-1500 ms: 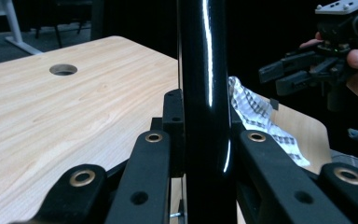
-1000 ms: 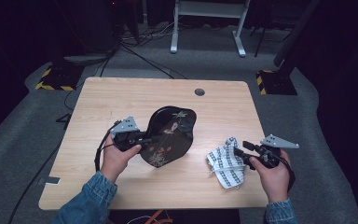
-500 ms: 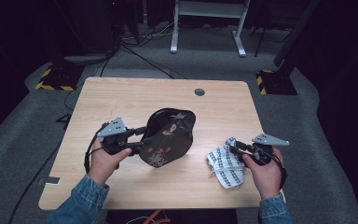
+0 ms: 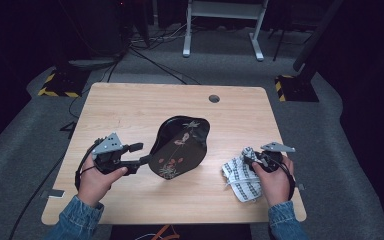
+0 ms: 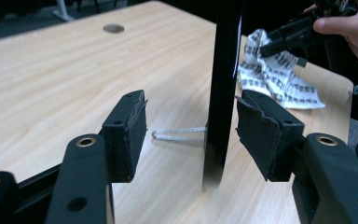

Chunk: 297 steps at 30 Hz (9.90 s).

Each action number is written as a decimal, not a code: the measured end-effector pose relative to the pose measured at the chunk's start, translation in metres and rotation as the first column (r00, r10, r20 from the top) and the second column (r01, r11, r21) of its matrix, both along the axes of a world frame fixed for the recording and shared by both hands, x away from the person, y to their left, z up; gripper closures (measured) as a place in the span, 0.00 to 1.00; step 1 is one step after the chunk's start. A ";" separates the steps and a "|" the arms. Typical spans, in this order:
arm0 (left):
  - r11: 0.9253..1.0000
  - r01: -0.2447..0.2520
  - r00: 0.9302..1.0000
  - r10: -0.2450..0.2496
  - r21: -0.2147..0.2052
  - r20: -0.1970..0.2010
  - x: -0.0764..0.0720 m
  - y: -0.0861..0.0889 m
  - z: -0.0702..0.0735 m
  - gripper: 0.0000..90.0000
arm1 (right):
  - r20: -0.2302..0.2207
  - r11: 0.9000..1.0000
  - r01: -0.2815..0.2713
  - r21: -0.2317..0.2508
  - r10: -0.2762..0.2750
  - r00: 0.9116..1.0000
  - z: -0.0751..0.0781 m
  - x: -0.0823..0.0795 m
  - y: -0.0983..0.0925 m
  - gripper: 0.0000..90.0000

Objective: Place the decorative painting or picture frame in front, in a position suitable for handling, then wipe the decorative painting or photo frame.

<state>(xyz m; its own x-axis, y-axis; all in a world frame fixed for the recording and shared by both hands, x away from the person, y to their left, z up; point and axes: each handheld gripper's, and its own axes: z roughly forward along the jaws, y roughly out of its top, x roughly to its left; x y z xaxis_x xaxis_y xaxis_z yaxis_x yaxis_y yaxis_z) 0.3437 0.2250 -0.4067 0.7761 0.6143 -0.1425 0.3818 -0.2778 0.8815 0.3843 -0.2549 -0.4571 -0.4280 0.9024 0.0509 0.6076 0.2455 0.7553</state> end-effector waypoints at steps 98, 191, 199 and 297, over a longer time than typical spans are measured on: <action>0.989 0.146 0.989 -0.145 0.019 -0.013 0.014 -0.050 -0.038 0.89 | 0.259 0.852 -0.519 0.075 0.486 0.835 0.134 -0.009 0.188 0.96; 0.991 0.133 0.991 -0.133 0.009 -0.024 0.013 -0.051 -0.038 0.89 | 0.244 0.873 -0.487 -0.028 0.479 0.843 0.120 -0.006 0.179 0.95; 0.990 0.137 0.990 -0.137 0.014 -0.019 0.013 -0.052 -0.038 0.89 | 0.237 0.900 -0.436 -0.018 0.427 0.872 0.116 0.003 0.160 0.95; 0.990 0.138 0.990 -0.137 0.009 -0.038 0.012 -0.052 -0.037 0.88 | 0.146 0.920 -0.392 0.011 0.386 0.911 0.077 0.016 0.133 0.94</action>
<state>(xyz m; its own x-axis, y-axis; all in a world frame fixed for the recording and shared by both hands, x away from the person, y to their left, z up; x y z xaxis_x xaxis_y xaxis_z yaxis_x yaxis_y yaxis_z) 0.3554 0.1728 -0.4441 0.8478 0.5037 -0.1661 0.3713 -0.3399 0.8641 0.4008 -0.1221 -0.3800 -0.7502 0.6612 -0.0023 0.3586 0.4098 0.8387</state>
